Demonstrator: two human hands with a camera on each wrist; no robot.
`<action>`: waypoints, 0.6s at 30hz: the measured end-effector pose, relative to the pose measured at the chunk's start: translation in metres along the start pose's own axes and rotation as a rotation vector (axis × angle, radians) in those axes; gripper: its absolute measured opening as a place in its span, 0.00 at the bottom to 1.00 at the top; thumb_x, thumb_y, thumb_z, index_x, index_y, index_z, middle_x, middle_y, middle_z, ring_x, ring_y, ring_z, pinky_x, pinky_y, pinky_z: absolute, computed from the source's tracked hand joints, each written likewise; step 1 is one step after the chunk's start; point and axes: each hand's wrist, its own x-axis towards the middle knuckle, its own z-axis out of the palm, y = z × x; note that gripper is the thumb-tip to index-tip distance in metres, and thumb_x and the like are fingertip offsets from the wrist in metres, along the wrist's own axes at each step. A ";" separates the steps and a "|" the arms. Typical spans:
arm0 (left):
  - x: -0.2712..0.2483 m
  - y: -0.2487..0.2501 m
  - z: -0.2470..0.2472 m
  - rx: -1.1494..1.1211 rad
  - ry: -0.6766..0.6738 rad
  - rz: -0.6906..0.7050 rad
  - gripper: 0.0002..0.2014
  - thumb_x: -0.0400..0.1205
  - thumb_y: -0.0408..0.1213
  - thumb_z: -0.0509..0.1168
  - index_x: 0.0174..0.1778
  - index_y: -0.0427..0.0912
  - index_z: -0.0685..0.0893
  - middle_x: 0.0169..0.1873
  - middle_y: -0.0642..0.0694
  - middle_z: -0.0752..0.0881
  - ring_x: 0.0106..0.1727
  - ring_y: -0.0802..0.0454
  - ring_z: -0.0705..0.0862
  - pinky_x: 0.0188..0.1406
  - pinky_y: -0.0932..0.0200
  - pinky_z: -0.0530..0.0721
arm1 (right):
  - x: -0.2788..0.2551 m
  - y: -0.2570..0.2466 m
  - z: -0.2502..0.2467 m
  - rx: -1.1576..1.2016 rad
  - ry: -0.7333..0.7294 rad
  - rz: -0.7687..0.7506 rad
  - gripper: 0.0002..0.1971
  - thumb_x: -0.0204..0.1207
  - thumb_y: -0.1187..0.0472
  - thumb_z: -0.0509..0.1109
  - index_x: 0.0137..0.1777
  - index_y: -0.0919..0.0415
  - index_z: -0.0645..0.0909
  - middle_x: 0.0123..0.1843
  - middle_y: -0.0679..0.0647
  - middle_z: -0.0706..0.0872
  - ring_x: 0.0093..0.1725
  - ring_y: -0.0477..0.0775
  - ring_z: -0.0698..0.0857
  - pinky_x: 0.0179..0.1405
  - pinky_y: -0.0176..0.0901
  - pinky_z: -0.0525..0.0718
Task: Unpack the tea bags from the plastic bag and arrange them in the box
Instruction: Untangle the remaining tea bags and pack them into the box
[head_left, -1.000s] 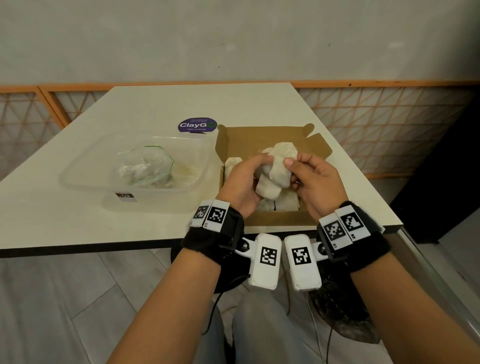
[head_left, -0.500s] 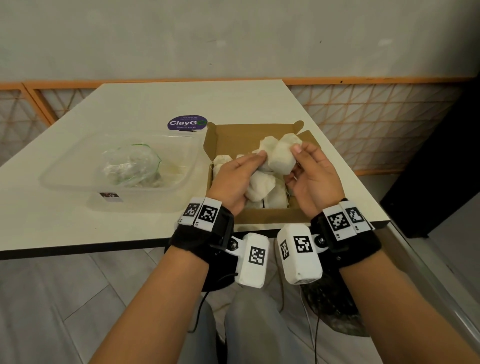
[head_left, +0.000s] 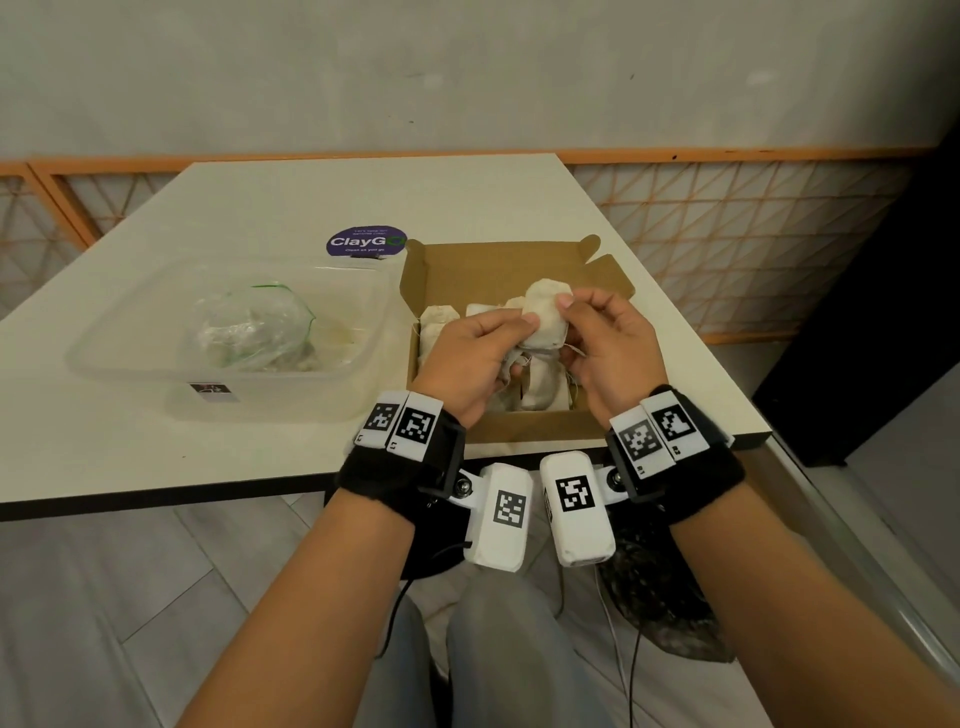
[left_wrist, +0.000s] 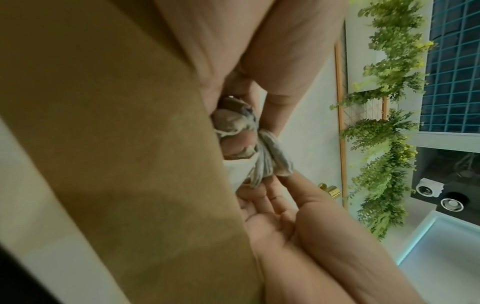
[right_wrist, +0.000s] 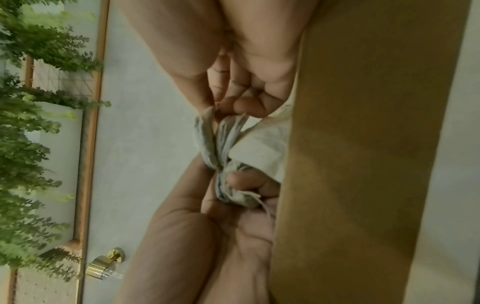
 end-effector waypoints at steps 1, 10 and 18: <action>0.001 0.000 0.000 -0.004 0.018 0.002 0.06 0.83 0.30 0.64 0.43 0.36 0.86 0.38 0.40 0.86 0.34 0.53 0.82 0.29 0.65 0.79 | 0.000 -0.002 0.000 0.011 0.009 0.018 0.04 0.77 0.67 0.68 0.43 0.57 0.78 0.39 0.55 0.84 0.33 0.46 0.81 0.33 0.38 0.80; 0.000 0.004 -0.001 -0.089 0.090 -0.014 0.07 0.83 0.31 0.64 0.40 0.39 0.85 0.34 0.48 0.85 0.27 0.60 0.78 0.21 0.70 0.75 | 0.000 -0.027 -0.015 -0.563 -0.120 0.051 0.19 0.74 0.76 0.63 0.63 0.58 0.74 0.45 0.49 0.79 0.36 0.43 0.77 0.29 0.28 0.77; 0.001 0.004 -0.003 -0.132 0.109 -0.022 0.04 0.83 0.32 0.65 0.46 0.38 0.85 0.41 0.44 0.85 0.33 0.57 0.78 0.23 0.69 0.74 | -0.017 -0.047 -0.021 -1.197 -0.660 0.133 0.25 0.67 0.53 0.77 0.64 0.53 0.77 0.51 0.46 0.81 0.40 0.39 0.79 0.47 0.28 0.75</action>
